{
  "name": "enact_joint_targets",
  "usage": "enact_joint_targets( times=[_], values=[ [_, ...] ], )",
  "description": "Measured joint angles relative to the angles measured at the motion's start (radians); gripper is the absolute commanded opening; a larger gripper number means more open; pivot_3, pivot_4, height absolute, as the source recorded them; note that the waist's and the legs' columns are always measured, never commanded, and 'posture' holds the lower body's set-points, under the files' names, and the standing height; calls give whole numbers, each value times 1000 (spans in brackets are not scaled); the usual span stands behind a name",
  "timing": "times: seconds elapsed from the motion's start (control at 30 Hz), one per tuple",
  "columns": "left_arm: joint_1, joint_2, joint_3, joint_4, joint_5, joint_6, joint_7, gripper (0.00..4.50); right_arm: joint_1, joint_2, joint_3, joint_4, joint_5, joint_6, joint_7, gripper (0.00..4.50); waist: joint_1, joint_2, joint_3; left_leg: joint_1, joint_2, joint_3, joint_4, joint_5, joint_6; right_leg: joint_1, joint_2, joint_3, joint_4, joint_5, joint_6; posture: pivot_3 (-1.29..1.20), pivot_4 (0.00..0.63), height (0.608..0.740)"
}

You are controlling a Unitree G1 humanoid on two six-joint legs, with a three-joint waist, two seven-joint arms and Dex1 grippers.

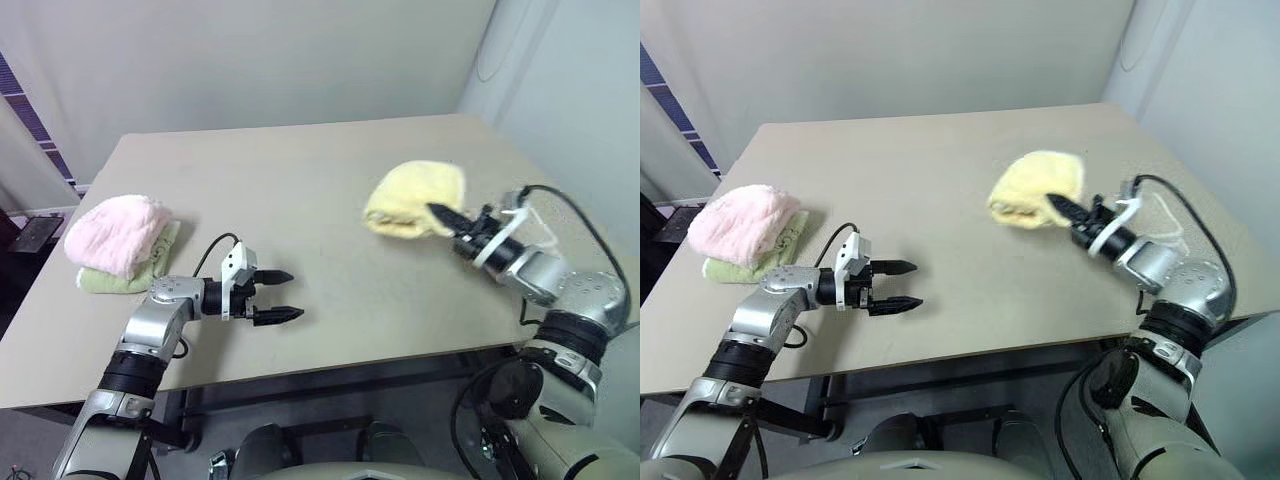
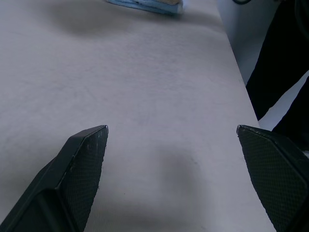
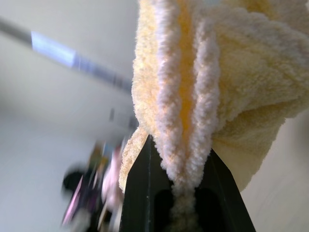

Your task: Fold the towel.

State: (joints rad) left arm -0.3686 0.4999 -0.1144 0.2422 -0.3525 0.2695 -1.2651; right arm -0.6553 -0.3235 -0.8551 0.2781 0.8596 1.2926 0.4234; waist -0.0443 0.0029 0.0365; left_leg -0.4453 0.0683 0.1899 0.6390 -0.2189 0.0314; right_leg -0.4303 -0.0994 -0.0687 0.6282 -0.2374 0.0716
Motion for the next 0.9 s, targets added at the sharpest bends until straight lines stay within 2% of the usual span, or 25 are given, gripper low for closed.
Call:
enact_joint_targets(
  times=[0.23,0.6,0.9],
  values=[
    [-64,-77,-18,33,15,-44,27,4500,-2,-14,-139,-60,30,-297,-193,5,-1,1,0,1,-1,-1,0,1,0,1,0,0,-1,0,0,0,0,740],
    [-106,-124,-26,43,17,-43,52,4500,46,-15,-123,165,-15,-593,-340,5,-27,3,1,2,-1,-2,3,1,0,3,1,1,1,0,0,0,0,740],
    [-105,-137,-28,30,15,-34,74,4500,45,69,-106,176,33,-694,-415,5,-26,3,1,2,0,-4,7,1,0,5,1,1,3,0,0,0,0,740]
  ],
)
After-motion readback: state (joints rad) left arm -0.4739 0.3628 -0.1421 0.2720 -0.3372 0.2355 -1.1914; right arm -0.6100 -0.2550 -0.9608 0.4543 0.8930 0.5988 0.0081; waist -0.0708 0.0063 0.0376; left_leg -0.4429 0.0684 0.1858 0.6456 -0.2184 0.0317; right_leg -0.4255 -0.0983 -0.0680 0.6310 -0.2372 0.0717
